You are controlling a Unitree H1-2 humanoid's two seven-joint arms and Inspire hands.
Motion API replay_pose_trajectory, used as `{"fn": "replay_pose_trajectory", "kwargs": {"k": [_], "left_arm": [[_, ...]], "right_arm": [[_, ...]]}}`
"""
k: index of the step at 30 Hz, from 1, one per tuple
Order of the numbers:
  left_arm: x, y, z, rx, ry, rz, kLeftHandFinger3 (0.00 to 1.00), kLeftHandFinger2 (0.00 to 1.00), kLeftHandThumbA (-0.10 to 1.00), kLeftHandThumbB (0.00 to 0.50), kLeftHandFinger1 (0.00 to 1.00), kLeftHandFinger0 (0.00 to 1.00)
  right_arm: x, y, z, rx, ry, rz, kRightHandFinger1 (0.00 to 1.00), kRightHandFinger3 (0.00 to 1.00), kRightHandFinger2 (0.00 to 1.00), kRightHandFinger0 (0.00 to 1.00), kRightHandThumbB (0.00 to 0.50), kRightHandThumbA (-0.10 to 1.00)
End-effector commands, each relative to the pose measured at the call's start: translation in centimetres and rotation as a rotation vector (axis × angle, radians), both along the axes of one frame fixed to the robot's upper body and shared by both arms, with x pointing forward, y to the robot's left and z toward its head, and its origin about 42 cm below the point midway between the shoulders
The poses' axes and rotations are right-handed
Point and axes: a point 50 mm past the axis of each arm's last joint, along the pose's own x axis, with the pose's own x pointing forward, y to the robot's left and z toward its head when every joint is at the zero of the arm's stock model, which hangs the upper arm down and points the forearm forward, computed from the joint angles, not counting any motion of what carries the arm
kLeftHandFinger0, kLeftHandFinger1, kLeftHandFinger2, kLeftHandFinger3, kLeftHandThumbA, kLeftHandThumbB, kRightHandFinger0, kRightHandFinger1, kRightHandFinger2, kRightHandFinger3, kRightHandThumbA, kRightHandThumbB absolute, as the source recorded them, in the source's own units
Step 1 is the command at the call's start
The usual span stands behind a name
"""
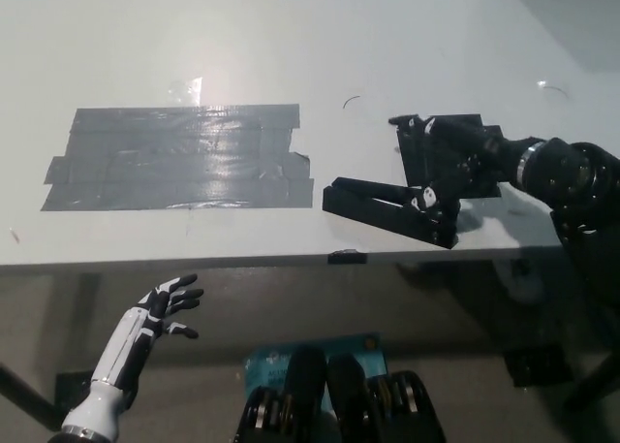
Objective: A person hands a stapler to the robot and the robot grabs it with its right hand and places it on the desk infront of it
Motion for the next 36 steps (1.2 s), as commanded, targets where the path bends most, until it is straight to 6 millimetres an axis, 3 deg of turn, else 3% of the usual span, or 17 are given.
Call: {"fn": "replay_pose_trajectory", "kwargs": {"k": [1,8,10,11,14,16,19,20,22,23,25,27,28,31,32,33,36], "left_arm": [[0.5,0.4,1.5,0.003,-0.057,-0.024,0.83,0.77,1.00,0.500,0.81,0.57],[0.3,0.2,1.2,0.002,-0.050,-0.023,0.84,0.78,1.00,0.500,0.81,0.56],[0.3,0.0,1.2,0.003,-0.049,-0.027,0.84,0.78,1.00,0.500,0.81,0.56],[0.3,-0.1,1.2,0.002,-0.048,-0.027,0.83,0.78,1.00,0.500,0.81,0.56],[0.1,-0.1,1.1,-0.006,-0.046,-0.025,0.84,0.79,1.00,0.500,0.82,0.57],[-0.1,-0.3,0.9,-0.015,-0.041,-0.026,0.84,0.79,1.00,0.500,0.82,0.57],[-0.5,-0.3,0.5,-0.021,-0.031,-0.027,0.84,0.80,1.00,0.500,0.83,0.57],[-0.9,-0.3,0.1,-0.023,-0.021,-0.027,0.86,0.82,1.00,0.500,0.84,0.57],[-1.4,-0.2,-0.3,-0.027,-0.012,-0.028,0.87,0.85,1.00,0.500,0.85,0.58],[-1.4,-0.2,-0.4,-0.027,-0.011,-0.029,0.87,0.85,1.00,0.500,0.86,0.58],[-2.3,-0.3,-0.9,-0.032,-0.005,-0.037,0.94,0.93,1.00,0.500,0.92,0.64],[-2.7,-0.5,-1.1,-0.041,-0.003,-0.043,0.97,0.98,1.00,0.500,0.96,0.67],[-3.0,-0.7,-1.2,-0.057,-0.001,-0.049,1.00,1.00,1.00,0.500,1.00,0.76],[-3.4,-0.9,-1.6,-0.074,0.007,-0.054,1.00,1.00,1.00,0.500,1.00,0.87],[-3.6,-0.8,-1.8,-0.078,0.008,-0.060,1.00,1.00,1.00,0.500,1.00,1.00],[-4.0,-0.8,-2.2,-0.083,0.013,-0.068,1.00,1.00,1.00,0.500,1.00,1.00],[-4.5,-0.7,-2.6,-0.092,0.014,-0.077,1.00,1.00,1.00,0.500,1.00,1.00]], "right_arm": [[0.3,0.2,3.6,0.041,-0.205,0.000,1.00,1.00,1.00,1.00,0.500,1.00],[0.1,-0.6,8.4,0.173,-0.295,-0.004,1.00,1.00,1.00,1.00,0.500,1.00],[-0.9,-1.5,11.4,0.262,-0.364,-0.004,1.00,1.00,1.00,1.00,0.462,1.00],[-2.0,-2.1,13.5,0.336,-0.403,-0.007,1.00,1.00,1.00,1.00,0.492,1.00],[-5.5,-3.6,16.9,0.450,-0.480,0.005,1.00,1.00,1.00,1.00,0.500,1.00],[-8.8,-4.8,18.5,0.514,-0.549,0.028,1.00,1.00,1.00,1.00,0.497,1.00],[-13.0,-6.1,19.1,0.649,-0.597,0.090,1.00,1.00,1.00,1.00,0.497,1.00],[-15.4,-6.8,18.8,0.690,-0.636,0.121,1.00,1.00,1.00,1.00,0.500,1.00],[-17.8,-7.4,18.2,0.725,-0.669,0.147,1.00,1.00,1.00,1.00,0.500,1.00],[-18.1,-7.5,18.1,0.729,-0.672,0.149,1.00,1.00,1.00,1.00,0.500,1.00],[-22.3,-8.1,15.6,0.763,-0.675,0.169,1.00,1.00,1.00,1.00,0.500,1.00],[-24.3,-8.1,14.2,0.763,-0.675,0.155,1.00,1.00,1.00,1.00,0.500,1.00],[-26.3,-8.0,12.5,0.773,-0.658,0.139,1.00,1.00,1.00,1.00,0.500,1.00],[-28.3,-7.8,10.7,0.791,-0.624,0.121,1.00,1.00,1.00,1.00,0.500,1.00],[-29.1,-7.4,9.2,0.815,-0.597,0.116,1.00,1.00,1.00,1.00,0.500,1.00],[-30.2,-6.7,7.0,0.856,-0.556,0.102,1.00,1.00,1.00,1.00,0.500,1.00],[-31.3,-5.4,3.4,0.943,-0.449,0.032,1.00,1.00,1.00,1.00,0.480,1.00]]}}
